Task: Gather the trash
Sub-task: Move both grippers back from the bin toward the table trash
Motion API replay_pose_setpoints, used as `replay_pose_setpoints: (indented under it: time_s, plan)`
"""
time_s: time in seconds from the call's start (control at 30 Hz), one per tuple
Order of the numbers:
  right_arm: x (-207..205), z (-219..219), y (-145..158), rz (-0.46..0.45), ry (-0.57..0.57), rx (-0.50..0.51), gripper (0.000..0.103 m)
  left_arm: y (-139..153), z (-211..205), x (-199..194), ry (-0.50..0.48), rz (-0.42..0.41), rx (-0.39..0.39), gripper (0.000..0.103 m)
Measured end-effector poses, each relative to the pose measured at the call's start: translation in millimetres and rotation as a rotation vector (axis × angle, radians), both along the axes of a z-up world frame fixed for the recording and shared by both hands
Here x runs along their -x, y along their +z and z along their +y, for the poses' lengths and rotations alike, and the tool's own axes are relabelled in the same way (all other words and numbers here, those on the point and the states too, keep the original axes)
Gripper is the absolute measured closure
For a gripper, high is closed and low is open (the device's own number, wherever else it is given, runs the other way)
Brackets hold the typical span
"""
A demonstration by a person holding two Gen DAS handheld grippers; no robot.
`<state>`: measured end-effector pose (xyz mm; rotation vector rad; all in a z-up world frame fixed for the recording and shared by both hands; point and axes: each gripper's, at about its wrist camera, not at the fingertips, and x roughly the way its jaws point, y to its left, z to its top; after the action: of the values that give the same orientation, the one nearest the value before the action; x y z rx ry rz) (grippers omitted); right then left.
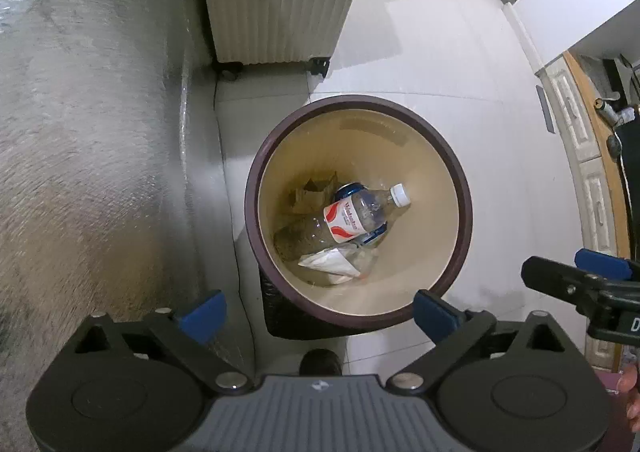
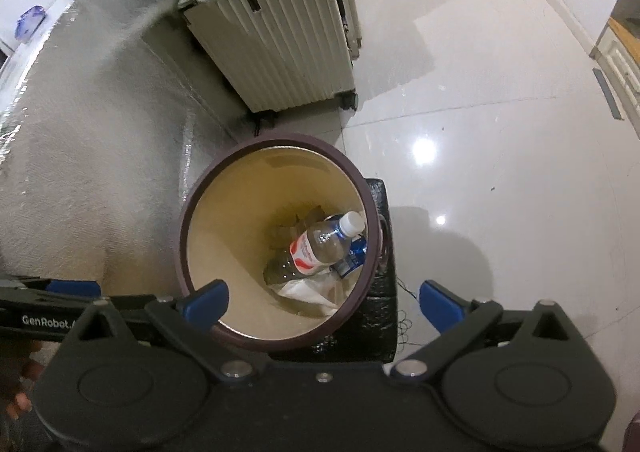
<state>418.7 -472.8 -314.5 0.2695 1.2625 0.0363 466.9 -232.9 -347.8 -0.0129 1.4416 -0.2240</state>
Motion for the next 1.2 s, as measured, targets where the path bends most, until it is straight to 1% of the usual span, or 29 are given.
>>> replay_pose_setpoints:
  time_s: [0.03, 0.27, 0.47, 0.6, 0.7, 0.8, 0.97, 1.2]
  plan:
    - [2, 0, 4, -0.007, 0.002, 0.005, 0.0, 3, 0, 3, 0.003, -0.004, 0.0, 0.0]
    - [17, 3, 29, -0.051, 0.013, 0.047, 0.0, 24, 7, 22, 0.027, -0.046, -0.001, 0.0]
    - [34, 2, 49, -0.082, 0.0, 0.08, 0.0, 47, 11, 41, 0.038, -0.099, 0.012, 0.0]
    - [47, 3, 62, -0.094, 0.004, 0.081, 0.0, 66, 14, 55, 0.043, -0.136, 0.025, 0.0]
    - [56, 4, 77, -0.119, 0.012, 0.086, 0.0, 86, 17, 66, 0.04, -0.188, 0.034, 0.0]
    - [65, 7, 95, -0.151, 0.011, 0.088, 0.0, 104, 23, 76, 0.048, -0.224, 0.054, 0.0]
    - [78, 19, 124, -0.22, 0.033, 0.107, 0.0, 136, 35, 94, 0.063, -0.303, 0.064, 0.0]
    - [90, 48, 166, -0.313, 0.069, 0.103, 0.0, 183, 70, 116, 0.115, -0.421, 0.082, 0.0]
